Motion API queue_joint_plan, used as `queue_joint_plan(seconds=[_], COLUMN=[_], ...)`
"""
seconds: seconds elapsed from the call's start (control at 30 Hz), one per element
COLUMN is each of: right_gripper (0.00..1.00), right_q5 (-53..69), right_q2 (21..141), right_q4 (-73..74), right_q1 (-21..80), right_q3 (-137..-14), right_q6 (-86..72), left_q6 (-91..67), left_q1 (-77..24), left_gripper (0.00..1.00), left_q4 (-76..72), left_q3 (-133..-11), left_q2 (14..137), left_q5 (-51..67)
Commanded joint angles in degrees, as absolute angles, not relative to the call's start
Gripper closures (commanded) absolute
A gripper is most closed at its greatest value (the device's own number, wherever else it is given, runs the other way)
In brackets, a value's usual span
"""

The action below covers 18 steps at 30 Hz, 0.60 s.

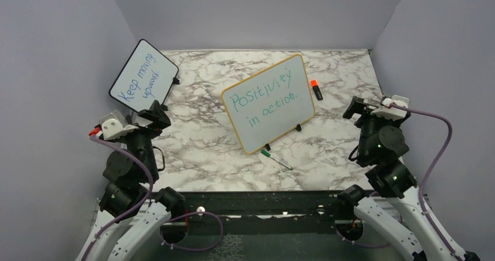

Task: Write a sentence on the whiteboard
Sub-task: Reset both arms

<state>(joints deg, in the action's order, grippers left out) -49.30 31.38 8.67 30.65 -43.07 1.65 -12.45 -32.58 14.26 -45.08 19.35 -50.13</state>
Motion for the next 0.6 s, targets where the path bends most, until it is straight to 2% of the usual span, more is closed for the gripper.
queue_joint_plan(seconds=[0.0,0.57], right_gripper=[0.0,0.0], right_q5=[-52.68,-52.44], right_q2=[26.49,25.58], right_q4=[1.03,-1.15], right_q1=[30.59,30.64], right_q3=[-42.37,-41.26], right_q6=[11.89,11.11], left_q6=[-6.39,-1.9], left_q1=[-32.26,-32.26], left_gripper=[0.01,0.01], left_q4=[9.28,1.46], left_q3=[-46.12,-43.51], left_q2=[16.53,16.95], left_q5=[-51.71,-51.22])
